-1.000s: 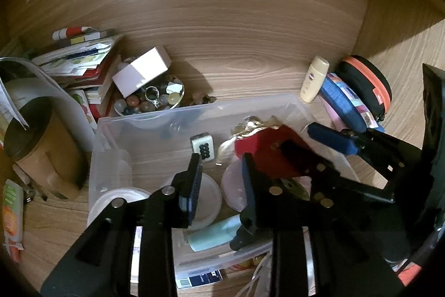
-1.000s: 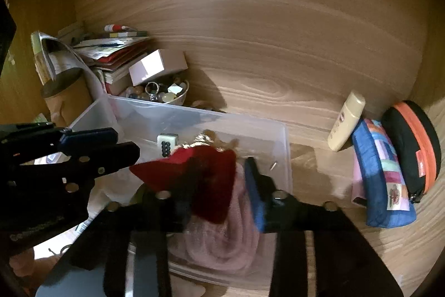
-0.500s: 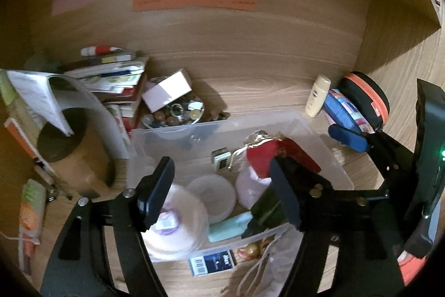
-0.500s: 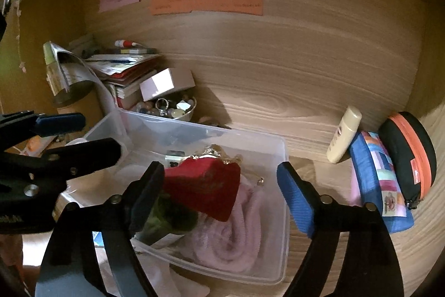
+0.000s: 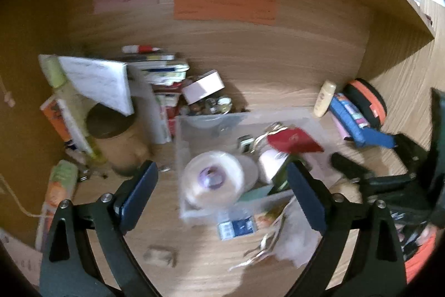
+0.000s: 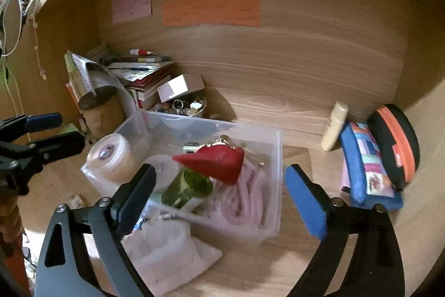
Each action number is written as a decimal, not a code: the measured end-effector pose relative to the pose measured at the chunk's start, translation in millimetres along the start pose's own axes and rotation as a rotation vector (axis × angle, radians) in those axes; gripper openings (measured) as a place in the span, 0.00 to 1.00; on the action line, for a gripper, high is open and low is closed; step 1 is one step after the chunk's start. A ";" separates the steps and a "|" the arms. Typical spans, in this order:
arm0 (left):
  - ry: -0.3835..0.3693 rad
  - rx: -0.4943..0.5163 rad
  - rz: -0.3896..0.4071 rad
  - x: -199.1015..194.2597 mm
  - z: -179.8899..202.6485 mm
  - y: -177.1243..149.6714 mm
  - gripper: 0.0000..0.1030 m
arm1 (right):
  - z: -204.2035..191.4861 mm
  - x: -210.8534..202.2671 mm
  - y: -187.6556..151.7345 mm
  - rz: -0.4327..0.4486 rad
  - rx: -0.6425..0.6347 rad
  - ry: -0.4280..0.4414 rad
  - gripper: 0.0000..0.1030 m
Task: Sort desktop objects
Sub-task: 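Grasp the second glass block with the left tool while the right tool grasps the white drawstring pouch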
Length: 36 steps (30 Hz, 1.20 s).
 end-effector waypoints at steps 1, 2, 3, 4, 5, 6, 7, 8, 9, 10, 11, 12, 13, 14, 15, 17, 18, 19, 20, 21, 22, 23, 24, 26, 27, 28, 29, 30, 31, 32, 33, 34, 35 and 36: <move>0.015 0.002 -0.003 -2.6 -4.0 -4.7 0.92 | 0.5 -5.7 -2.3 0.006 -0.002 -0.005 0.98; 0.024 0.003 -0.005 -5.1 -7.3 -8.5 0.92 | 1.0 -9.4 -3.7 0.009 -0.005 -0.010 0.99; 0.034 0.002 -0.008 -7.3 -11.1 -13.3 0.92 | 1.1 -13.9 -5.7 0.013 -0.010 -0.017 0.99; 0.042 0.001 -0.014 -9.5 -15.5 -19.2 0.92 | 0.9 -17.7 -7.5 0.015 -0.013 -0.020 0.99; 0.049 0.000 -0.020 -11.3 -19.4 -24.7 0.92 | 0.5 -20.3 -9.1 0.015 -0.017 -0.022 0.99; 0.059 -0.005 -0.028 -13.1 -24.8 -31.4 0.92 | -0.6 -23.5 -11.6 0.015 -0.021 -0.022 0.99; 0.067 -0.009 -0.036 -14.9 -29.4 -37.1 0.92 | -1.9 -26.1 -14.3 0.013 -0.026 -0.023 0.99; 0.072 -0.012 -0.042 -16.3 -33.7 -42.1 0.92 | -3.0 -27.9 -16.4 0.011 -0.030 -0.024 0.99; 0.076 -0.016 -0.048 -18.1 -38.9 -47.9 0.92 | -4.5 -29.7 -19.3 0.007 -0.035 -0.025 0.99; 0.079 -0.019 -0.053 -18.8 -42.3 -52.5 0.92 | -6.3 -31.1 -22.3 0.004 -0.041 -0.025 0.99; 0.081 -0.021 -0.058 -20.0 -45.6 -57.6 0.92 | -9.1 -32.8 -26.1 0.001 -0.044 -0.023 0.99; 0.084 -0.022 -0.068 -20.7 -50.0 -63.6 0.92 | -12.2 -33.8 -30.3 -0.005 -0.047 -0.016 0.99; 0.090 -0.022 -0.075 -20.4 -53.8 -68.5 0.92 | -15.1 -33.9 -34.1 -0.014 -0.050 -0.010 0.99; 0.096 -0.022 -0.081 -20.9 -56.4 -72.9 0.92 | -17.6 -34.1 -37.4 -0.022 -0.053 -0.005 0.99; 0.103 -0.021 -0.093 -20.5 -60.4 -79.1 0.92 | -21.1 -33.9 -41.8 -0.031 -0.059 0.000 0.99; 0.107 -0.020 -0.114 -18.5 -64.7 -88.3 0.92 | -27.4 -33.3 -49.3 -0.040 -0.076 -0.001 0.99; 0.106 -0.023 -0.130 -16.3 -67.4 -94.8 0.92 | -29.8 -32.5 -52.7 -0.044 -0.083 -0.005 0.99; 0.105 -0.026 -0.145 -13.6 -68.9 -100.6 0.92 | -32.8 -31.1 -57.2 -0.051 -0.093 -0.007 0.99; 0.103 -0.028 -0.159 -10.4 -70.4 -106.0 0.92 | -34.8 -30.4 -60.8 -0.056 -0.098 -0.007 0.99; 0.101 -0.028 -0.174 -7.3 -71.0 -110.9 0.92 | -36.9 -28.9 -65.1 -0.065 -0.103 -0.007 0.99; 0.100 -0.026 -0.190 -3.7 -71.2 -116.2 0.92 | -38.1 -28.2 -68.3 -0.071 -0.106 -0.007 0.99; 0.099 -0.022 -0.202 -0.9 -71.3 -120.3 0.92 | -39.5 -26.4 -72.5 -0.081 -0.112 -0.007 0.99; 0.096 -0.015 -0.218 3.4 -70.3 -125.7 0.92 | -40.6 -24.0 -76.8 -0.093 -0.119 -0.009 0.99; 0.092 -0.001 -0.240 9.9 -67.9 -133.1 0.92 | -40.9 -19.2 -83.5 -0.113 -0.132 -0.020 0.99; 0.092 0.005 -0.247 12.4 -67.0 -135.8 0.92 | -40.8 -16.3 -86.6 -0.123 -0.139 -0.026 0.99; 0.092 0.014 -0.257 16.4 -65.5 -139.4 0.92 | -40.0 -13.5 -89.6 -0.133 -0.143 -0.032 0.99; 0.091 0.018 -0.263 19.4 -64.6 -141.5 0.92 | -39.0 -9.6 -91.9 -0.145 -0.147 -0.036 0.99; 0.091 0.023 -0.269 22.7 -63.8 -143.6 0.92 | -38.1 -5.9 -93.7 -0.157 -0.148 -0.038 0.99; 0.091 0.026 -0.274 25.5 -63.3 -145.4 0.92 | -37.2 -1.0 -96.4 -0.176 -0.146 -0.034 0.99; 0.089 0.030 -0.281 28.9 -62.1 -147.4 0.92 | -37.1 2.5 -98.5 -0.189 -0.145 -0.028 0.99; 0.088 0.034 -0.287 31.5 -60.9 -148.7 0.92 | -37.1 6.1 -100.8 -0.204 -0.144 -0.022 0.99; 0.086 0.038 -0.292 33.1 -60.0 -149.2 0.92 | -37.4 10.1 -103.3 -0.220 -0.144 -0.017 0.99; 0.082 0.046 -0.299 35.7 -58.4 -150.0 0.92 | -38.4 14.4 -105.3 -0.235 -0.148 -0.013 0.99; 0.079 0.052 -0.303 38.0 -56.9 -150.7 0.92 | -39.6 18.2 -107.0 -0.245 -0.152 -0.013 0.99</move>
Point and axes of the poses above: each gripper's, at about its wrist camera, not at the fingertips, and x roughly the way its jaws point, z to its right, y to its top, the point moved 8 cm from there along x, roughly the way its jaws point, and after that the axes turned 7 degrees about x, right-handed, at the moved point
